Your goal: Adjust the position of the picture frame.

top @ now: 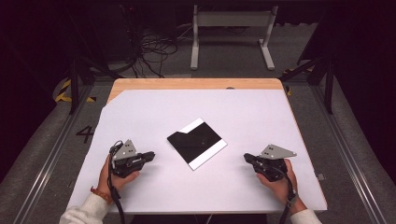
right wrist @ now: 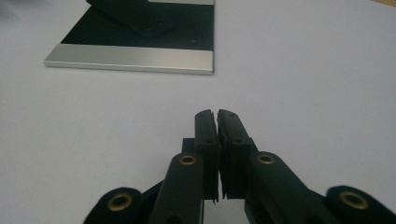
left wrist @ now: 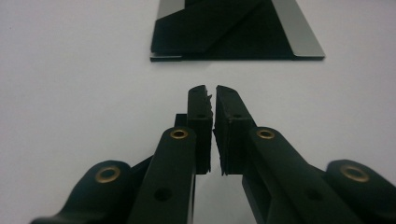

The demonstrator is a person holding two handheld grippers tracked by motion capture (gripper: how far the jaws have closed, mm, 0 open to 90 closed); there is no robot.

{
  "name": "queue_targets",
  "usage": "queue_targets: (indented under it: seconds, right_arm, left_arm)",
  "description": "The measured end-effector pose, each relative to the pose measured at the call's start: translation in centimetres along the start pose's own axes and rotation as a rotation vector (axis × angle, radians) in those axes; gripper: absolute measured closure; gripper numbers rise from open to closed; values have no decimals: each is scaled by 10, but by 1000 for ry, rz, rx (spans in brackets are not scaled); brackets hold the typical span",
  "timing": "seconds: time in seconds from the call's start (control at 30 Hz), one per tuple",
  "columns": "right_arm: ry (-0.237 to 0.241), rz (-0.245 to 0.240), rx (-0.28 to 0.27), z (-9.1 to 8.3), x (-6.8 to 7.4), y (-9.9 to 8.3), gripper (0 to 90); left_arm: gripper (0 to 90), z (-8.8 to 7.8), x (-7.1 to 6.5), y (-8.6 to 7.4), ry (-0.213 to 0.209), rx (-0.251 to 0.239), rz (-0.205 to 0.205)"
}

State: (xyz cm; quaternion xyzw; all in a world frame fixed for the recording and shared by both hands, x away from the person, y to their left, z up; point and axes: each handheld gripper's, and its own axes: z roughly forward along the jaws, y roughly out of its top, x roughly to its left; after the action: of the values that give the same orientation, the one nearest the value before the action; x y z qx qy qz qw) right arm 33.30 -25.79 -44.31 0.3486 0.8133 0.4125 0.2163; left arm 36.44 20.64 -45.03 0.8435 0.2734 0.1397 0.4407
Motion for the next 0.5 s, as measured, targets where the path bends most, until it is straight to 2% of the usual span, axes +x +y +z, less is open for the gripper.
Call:
queue_targets:
  seconds: [0.07,0.23,0.33,0.47,0.5]
  right_arm:
    - [5,-10,7,5,4,4,900]
    - [14,-38,22,24,15,17,900]
    - [11,-41,40,37,18,20,900]
    - [18,-30,45,43,17,22,900]
    - [14,-30,48,45,17,22,900]
  left_arm:
    - [867,7,9,6,22,2,-7]
    - [889,27,26,19,24,16,-41]
    - [900,41,35,28,28,25,-43]
    - [900,52,42,35,40,36,-48]
    - [900,56,44,36,46,43,-61]
